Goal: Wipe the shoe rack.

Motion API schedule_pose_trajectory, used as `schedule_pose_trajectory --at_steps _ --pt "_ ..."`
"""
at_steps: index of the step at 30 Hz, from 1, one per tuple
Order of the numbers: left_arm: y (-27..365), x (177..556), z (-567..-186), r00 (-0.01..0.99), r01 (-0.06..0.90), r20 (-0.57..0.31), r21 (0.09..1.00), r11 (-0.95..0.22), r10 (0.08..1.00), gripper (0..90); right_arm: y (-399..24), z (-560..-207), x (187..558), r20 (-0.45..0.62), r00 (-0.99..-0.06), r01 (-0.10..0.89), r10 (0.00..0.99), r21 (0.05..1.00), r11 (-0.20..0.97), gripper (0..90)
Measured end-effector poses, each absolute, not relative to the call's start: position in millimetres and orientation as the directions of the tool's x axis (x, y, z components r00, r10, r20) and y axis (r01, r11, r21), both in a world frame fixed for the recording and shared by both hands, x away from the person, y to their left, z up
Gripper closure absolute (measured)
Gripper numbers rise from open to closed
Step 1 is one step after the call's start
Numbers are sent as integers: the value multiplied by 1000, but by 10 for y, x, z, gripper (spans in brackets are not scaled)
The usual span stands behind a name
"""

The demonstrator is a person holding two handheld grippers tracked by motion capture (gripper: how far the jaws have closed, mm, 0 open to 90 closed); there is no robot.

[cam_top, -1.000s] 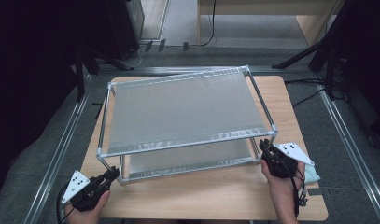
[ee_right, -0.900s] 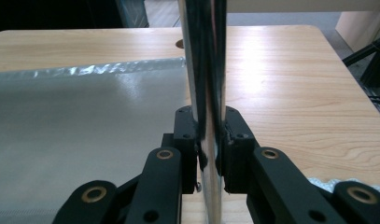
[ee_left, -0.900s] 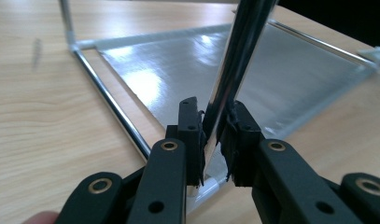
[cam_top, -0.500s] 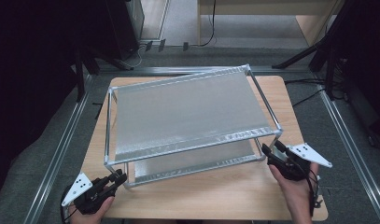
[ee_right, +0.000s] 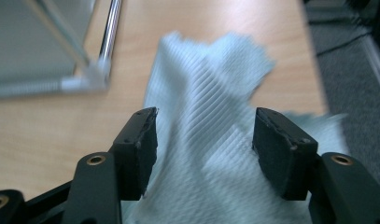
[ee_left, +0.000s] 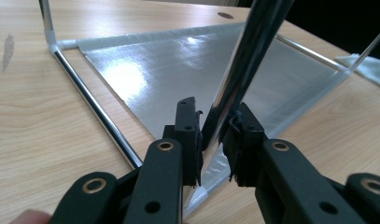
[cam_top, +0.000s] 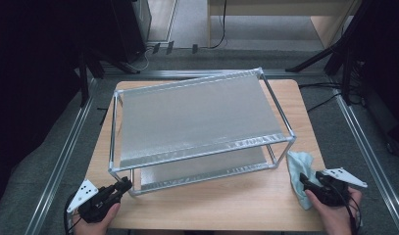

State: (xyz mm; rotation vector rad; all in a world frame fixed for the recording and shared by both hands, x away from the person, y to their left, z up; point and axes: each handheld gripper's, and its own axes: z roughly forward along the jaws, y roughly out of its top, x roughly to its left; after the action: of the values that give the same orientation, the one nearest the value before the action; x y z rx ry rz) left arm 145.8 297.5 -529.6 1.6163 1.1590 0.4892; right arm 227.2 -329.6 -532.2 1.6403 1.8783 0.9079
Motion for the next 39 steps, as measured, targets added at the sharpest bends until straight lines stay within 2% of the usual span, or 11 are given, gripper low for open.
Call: schedule_pose_trajectory --at_steps 3,5,7,10,12,15,22,27,31,34,39 --pt "2972 1444 -5289 443 451 -241 892 17 863 756 -3153 -5421 2311 5 -190 695 982 707 130 351" --pt "2957 1441 -5281 428 448 -242 894 28 871 718 -3090 -5437 2319 -39 -183 687 982 709 156 361" --pt "2947 1451 -5284 422 442 -241 897 34 874 703 -3041 -5444 2320 -44 -175 678 984 719 153 453" --pt "2903 1452 -5311 423 439 -235 898 28 875 755 -2959 -5441 2323 -69 -183 663 981 728 175 743" --pt "2858 1426 -5295 424 433 -201 901 -3 883 768 -2917 -5435 2350 -56 -204 661 977 729 180 811" --pt "2819 1412 -5281 435 436 -193 900 -19 880 772 -2920 -5377 2424 61 -247 664 967 737 123 822" --pt "2807 1411 -5287 419 445 -208 896 0 884 770 -2855 -4668 2512 40 -365 534 930 827 174 823" --pt "2817 1405 -5285 404 447 -205 895 3 891 770 -2833 -4292 2455 33 -375 429 926 892 142 804" --pt "2816 1404 -5289 398 444 -205 896 8 894 771 -2837 -4398 2359 71 -394 372 916 924 88 813" --pt "2815 1408 -5289 395 444 -206 896 10 895 771 -2821 -4650 2373 43 -404 425 914 893 145 815" --pt "2813 1413 -5294 394 444 -211 896 16 894 770 -2834 -5136 2484 137 -392 569 910 813 123 817"
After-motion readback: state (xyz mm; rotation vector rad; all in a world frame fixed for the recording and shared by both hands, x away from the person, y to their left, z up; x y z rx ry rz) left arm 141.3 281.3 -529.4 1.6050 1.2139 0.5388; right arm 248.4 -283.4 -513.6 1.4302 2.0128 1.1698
